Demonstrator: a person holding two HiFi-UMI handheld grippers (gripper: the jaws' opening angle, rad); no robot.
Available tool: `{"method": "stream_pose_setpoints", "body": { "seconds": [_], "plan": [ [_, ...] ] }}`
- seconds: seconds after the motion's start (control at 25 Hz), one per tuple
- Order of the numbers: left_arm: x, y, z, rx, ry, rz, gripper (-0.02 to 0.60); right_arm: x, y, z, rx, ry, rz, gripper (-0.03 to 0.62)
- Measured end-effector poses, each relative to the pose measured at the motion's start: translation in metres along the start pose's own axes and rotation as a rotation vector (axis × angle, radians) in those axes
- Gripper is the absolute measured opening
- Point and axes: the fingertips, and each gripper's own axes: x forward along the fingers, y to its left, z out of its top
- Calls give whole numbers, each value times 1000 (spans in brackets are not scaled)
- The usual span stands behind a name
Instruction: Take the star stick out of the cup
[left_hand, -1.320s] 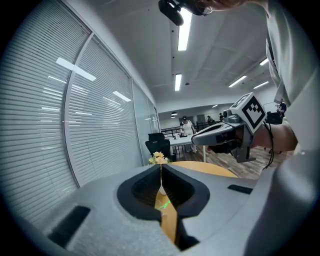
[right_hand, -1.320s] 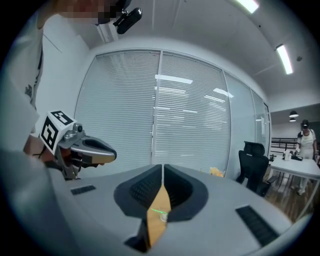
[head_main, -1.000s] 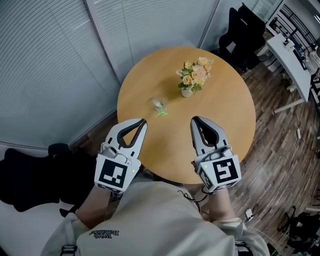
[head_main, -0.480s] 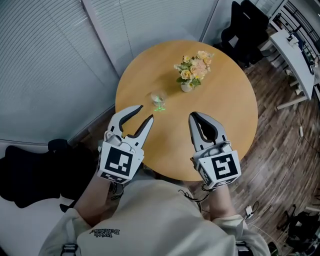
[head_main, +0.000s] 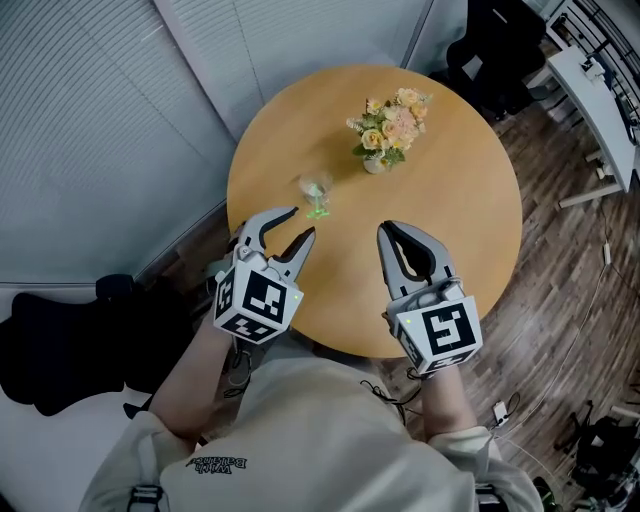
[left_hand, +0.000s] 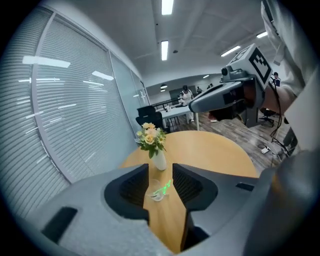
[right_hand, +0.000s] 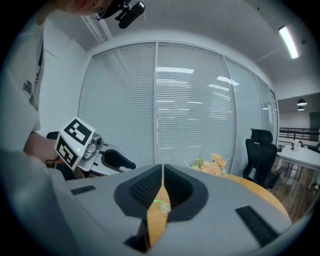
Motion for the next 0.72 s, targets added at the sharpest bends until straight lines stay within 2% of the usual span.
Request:
{"method": "stream_pose_setpoints", "body": {
  "seconds": [0.16, 0.36, 0.56, 0.72],
  "plan": [
    [22, -8, -21, 10, 76, -42, 152, 4, -7, -13, 34, 24, 0, 37],
    [42, -13, -32, 28, 105, -60, 151, 10, -13, -30, 58, 60, 0, 35],
    [62, -16, -56, 27, 168, -88, 151, 19, -20, -42, 70, 92, -1, 37],
    [83, -21, -75, 68, 218, -107, 150, 23, -26, -48, 64, 116, -12, 37]
  ]
}}
